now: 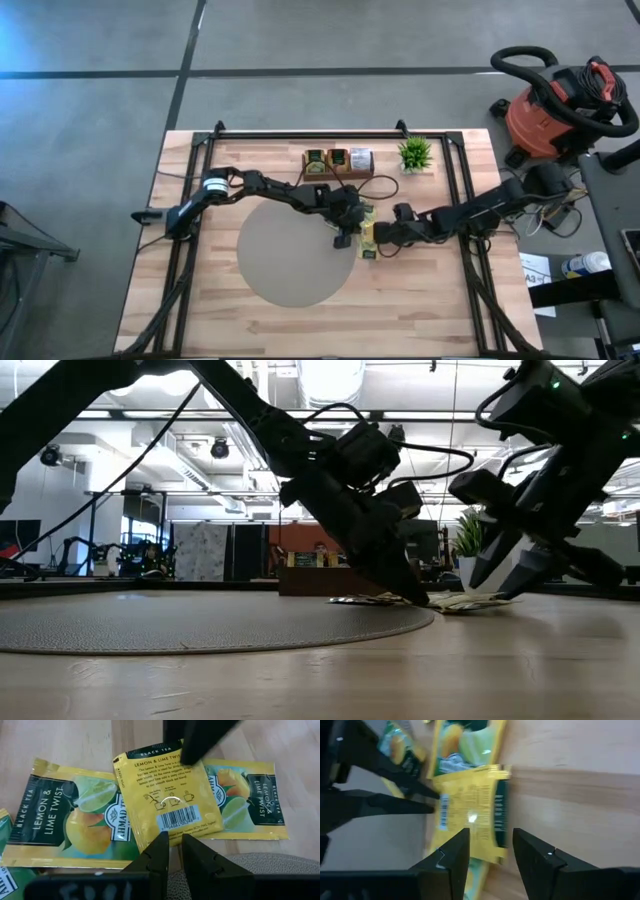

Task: Pick & Place Tea
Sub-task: Put the yellow tea sachet into the left compartment of the wooden organizer

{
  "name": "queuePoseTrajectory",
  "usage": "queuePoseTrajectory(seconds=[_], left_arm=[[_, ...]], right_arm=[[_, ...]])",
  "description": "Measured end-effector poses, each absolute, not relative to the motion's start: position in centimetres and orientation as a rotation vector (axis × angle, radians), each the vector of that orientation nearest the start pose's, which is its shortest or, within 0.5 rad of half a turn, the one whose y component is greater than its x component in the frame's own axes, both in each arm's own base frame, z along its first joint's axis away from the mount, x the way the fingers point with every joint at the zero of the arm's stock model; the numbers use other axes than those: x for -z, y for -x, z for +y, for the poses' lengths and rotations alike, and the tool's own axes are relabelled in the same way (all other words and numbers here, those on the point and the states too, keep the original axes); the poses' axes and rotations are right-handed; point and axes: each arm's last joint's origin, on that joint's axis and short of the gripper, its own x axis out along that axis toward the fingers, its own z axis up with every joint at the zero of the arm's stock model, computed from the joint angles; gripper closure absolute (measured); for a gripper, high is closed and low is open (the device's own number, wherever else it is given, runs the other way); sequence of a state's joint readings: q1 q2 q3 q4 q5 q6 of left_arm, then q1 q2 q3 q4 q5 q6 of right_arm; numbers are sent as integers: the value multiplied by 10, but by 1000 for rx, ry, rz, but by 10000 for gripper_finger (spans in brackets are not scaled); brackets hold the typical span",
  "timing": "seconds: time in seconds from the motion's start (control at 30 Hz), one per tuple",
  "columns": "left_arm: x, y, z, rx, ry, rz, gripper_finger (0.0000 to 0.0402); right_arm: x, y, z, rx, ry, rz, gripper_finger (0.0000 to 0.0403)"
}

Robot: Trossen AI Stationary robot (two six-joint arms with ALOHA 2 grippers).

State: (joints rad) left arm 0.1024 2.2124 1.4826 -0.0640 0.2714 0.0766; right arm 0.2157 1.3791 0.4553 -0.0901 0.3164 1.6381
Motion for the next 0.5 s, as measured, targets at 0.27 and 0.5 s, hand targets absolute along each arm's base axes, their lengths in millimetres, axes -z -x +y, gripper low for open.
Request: queuePoseTrajectory(seconds=[0.27, 0.5], left_arm=[[-127, -465, 40, 189, 76, 780, 346], [-125, -464, 40, 189, 77, 783, 346]], right_arm=[[-116, -224, 40, 801, -1181, 650, 274], [-118, -221, 39, 813, -1150, 677, 289]])
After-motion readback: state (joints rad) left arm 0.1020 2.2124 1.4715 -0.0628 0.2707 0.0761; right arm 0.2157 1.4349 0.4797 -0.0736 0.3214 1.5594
